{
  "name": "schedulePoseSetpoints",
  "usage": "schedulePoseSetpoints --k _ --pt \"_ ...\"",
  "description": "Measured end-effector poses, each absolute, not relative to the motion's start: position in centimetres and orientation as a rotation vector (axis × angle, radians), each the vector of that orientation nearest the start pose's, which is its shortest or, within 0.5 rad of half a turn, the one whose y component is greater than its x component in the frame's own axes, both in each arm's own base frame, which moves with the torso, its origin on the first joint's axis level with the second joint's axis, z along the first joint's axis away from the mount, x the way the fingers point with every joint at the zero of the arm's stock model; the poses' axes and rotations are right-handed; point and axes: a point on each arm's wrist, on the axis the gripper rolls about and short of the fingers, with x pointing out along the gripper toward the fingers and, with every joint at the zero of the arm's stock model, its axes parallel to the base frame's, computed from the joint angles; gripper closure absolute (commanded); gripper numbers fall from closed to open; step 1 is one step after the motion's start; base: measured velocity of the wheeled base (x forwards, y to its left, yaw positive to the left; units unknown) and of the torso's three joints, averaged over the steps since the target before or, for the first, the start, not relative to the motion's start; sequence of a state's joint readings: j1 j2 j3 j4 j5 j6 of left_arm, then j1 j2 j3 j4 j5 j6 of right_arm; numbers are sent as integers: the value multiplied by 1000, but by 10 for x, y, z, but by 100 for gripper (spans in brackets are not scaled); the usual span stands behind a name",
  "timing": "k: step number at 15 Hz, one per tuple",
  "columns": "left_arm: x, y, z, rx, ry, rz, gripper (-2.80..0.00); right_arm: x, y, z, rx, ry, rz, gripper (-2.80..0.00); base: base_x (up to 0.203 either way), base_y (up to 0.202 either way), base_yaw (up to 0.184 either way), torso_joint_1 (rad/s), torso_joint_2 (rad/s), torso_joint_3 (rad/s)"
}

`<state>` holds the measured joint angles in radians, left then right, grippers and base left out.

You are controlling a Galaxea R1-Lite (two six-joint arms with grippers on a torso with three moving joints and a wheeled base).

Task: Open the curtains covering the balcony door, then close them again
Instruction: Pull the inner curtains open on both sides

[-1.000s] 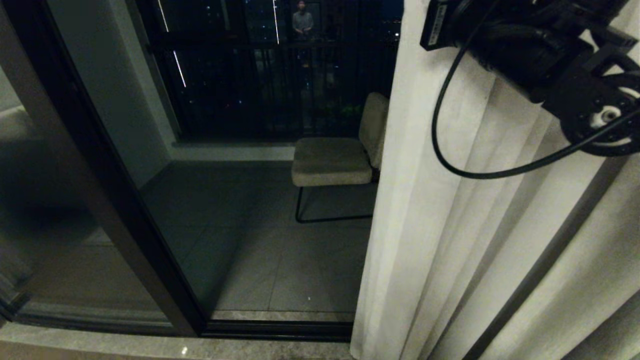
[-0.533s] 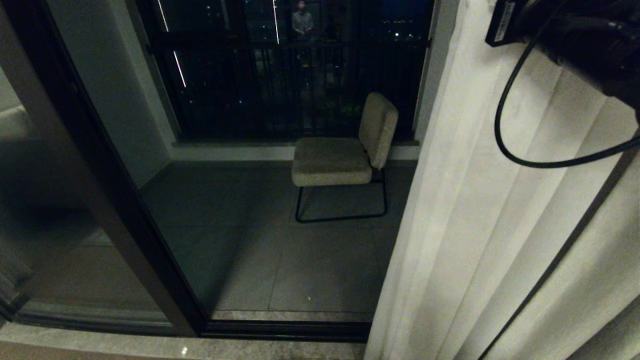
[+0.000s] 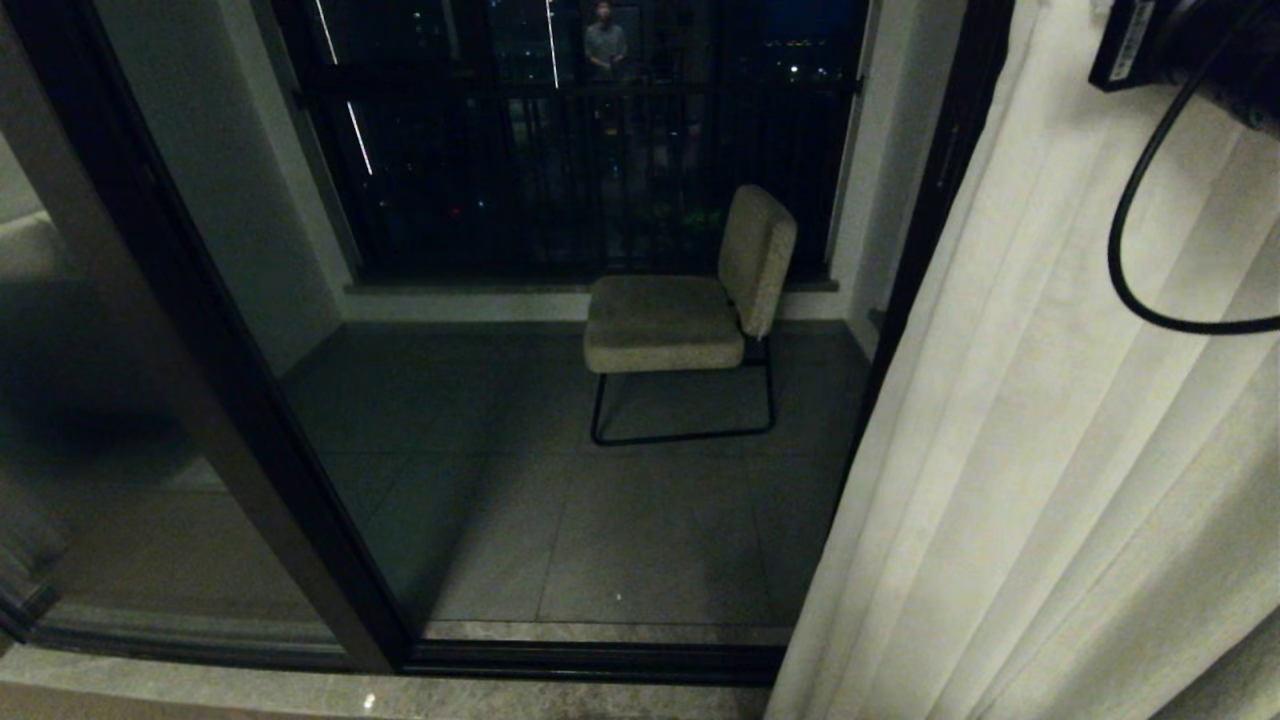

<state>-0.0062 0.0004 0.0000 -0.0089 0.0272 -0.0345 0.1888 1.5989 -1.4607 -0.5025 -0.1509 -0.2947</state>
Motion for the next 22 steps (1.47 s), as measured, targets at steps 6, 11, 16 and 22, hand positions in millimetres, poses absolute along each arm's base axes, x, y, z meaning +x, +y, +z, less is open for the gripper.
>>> schedulePoseSetpoints --k 6,11,16,22 --pt "-23 1 76 -35 -9 21 0 269 21 385 -252 -319 -107 0 0 0 0 0 0 0" --pt "-23 1 76 -35 -9 20 0 268 -9 385 -274 -312 -190 0 0 0 0 0 0 0" --pt "-23 1 76 -35 -9 21 0 269 -36 383 -289 -300 -262 0 0 0 0 0 0 0" --pt "-23 1 76 -35 -9 21 0 283 -68 373 -287 -277 -336 0 0 0 0 0 0 0"
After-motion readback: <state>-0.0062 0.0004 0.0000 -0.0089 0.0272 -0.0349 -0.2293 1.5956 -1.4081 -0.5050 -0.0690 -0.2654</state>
